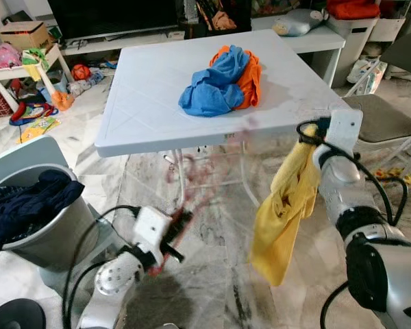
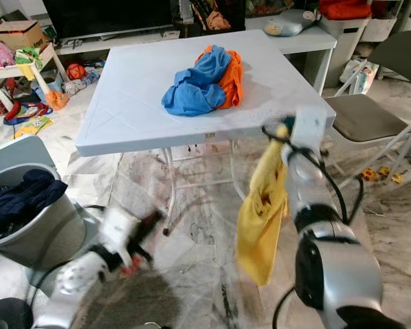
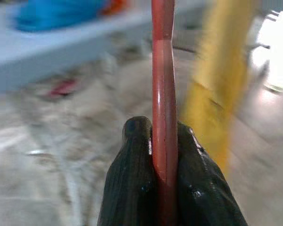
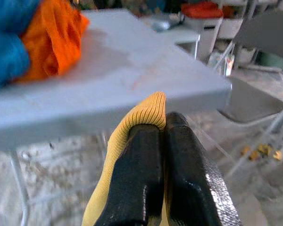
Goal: Hang hanger
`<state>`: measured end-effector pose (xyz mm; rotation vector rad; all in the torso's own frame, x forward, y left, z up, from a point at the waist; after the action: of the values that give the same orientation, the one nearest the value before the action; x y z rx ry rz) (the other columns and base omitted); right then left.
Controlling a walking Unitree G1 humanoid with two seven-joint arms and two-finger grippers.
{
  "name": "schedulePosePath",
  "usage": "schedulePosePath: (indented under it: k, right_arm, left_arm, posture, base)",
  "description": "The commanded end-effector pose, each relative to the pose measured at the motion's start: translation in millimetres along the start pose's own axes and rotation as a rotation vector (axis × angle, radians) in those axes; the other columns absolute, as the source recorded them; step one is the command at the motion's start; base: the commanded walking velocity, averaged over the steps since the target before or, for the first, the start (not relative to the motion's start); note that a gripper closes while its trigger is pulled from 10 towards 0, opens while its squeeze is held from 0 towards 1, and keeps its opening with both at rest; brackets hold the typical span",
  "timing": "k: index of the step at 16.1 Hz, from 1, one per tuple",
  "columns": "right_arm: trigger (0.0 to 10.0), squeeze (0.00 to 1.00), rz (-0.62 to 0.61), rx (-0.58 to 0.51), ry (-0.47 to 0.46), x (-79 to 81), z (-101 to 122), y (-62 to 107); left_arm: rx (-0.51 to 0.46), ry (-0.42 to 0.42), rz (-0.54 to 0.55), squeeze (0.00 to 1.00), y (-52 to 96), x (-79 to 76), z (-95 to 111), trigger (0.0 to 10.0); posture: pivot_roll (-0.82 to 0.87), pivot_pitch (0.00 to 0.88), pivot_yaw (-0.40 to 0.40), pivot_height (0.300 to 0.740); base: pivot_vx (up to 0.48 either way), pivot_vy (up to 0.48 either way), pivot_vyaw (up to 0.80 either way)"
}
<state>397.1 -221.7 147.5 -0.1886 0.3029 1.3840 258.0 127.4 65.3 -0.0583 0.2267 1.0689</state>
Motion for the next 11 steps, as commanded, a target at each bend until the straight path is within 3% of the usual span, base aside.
schedulePosePath:
  k: [1, 3, 4, 6, 11]
  right_arm:
    - [0.0, 0.00, 0.055, -0.067, 0.017, 6.2, 10, -0.6]
    - [0.0, 0.00, 0.130, -0.118, 0.020, 14.1, 7, 4.8]
    - [0.0, 0.00, 0.110, -0.185, 0.113, 13.3, 10, 9.0]
    - [0.0, 0.00, 0.153, -0.270, 0.116, 26.4, 15, 17.1]
    - [0.0, 0.00, 0.218, -0.343, 0.079, 43.3, 17, 29.1]
  left_arm:
    - [-0.064, -0.020, 0.138, 0.00, 6.1, 11.9, 9, 4.7]
    - [-0.103, 0.001, 0.236, 0.00, 13.0, 17.9, 12, 10.0]
    - [-0.124, 0.088, 0.268, 0.00, 16.9, 18.2, 10, 10.0]
    - [-0.147, 0.126, 0.369, 0.00, 18.7, 26.1, 8, 10.0]
    - [-0.196, 0.168, 0.437, 0.00, 19.0, 33.0, 18, 10.0]
  posture:
    - [0.01, 0.000, 0.027, 0.740]
    - [0.02, 0.000, 0.023, 0.740]
    - [0.02, 0.000, 0.018, 0.740]
    - [0.01, 0.000, 0.026, 0.740]
    - [0.02, 0.000, 0.029, 0.740]
  base:
    - [0.000, 0.000, 0.00]
    - [0.000, 0.000, 0.00]
    - [0.000, 0.000, 0.00]
    - [0.000, 0.000, 0.00]
    - [0.052, 0.000, 0.00]
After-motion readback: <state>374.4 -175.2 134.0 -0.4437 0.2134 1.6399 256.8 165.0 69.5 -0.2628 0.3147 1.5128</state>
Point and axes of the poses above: a point about 5 cm out from each wrist's last joint towards the gripper, its own y axis pointing back from the gripper into the wrist, its own z axis along the axis of the wrist's last joint, x = y × z, the point moved 1 cm from there along -y, pointing out of the wrist towards the gripper, and after that the axes turned 15 degrees about y, right-handed, at the moved point
